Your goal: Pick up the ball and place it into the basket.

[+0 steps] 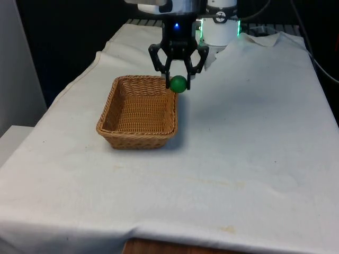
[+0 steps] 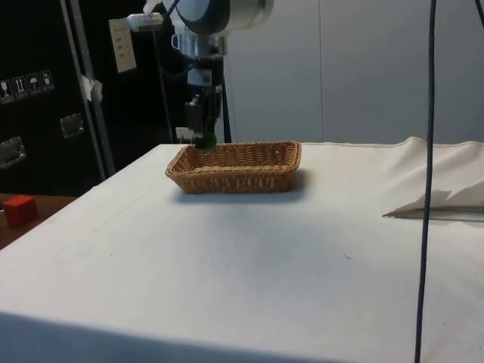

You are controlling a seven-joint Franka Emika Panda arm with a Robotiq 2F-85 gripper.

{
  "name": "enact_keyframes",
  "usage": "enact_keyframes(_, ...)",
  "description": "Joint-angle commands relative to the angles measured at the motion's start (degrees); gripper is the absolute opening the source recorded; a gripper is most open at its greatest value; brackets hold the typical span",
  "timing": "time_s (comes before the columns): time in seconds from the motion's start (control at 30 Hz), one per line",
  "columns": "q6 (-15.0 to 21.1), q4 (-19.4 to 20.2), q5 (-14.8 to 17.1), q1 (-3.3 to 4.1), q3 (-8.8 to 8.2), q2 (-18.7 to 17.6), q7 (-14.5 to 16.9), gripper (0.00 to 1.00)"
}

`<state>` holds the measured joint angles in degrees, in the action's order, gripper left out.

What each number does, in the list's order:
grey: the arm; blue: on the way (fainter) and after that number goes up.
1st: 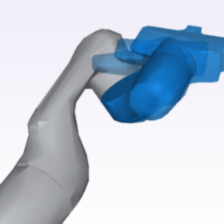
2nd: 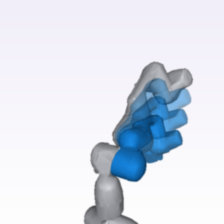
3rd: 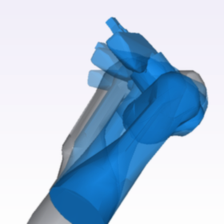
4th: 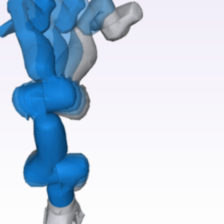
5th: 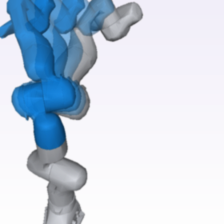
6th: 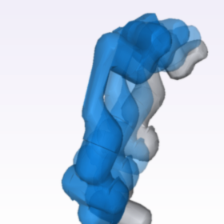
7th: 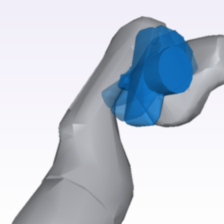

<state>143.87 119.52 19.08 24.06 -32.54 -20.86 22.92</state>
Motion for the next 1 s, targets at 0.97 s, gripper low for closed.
enact_keyframes(0.97, 4.8, -1.7, 3.8, -2.12, -5.39, -9.1, 7.9, 0.02)
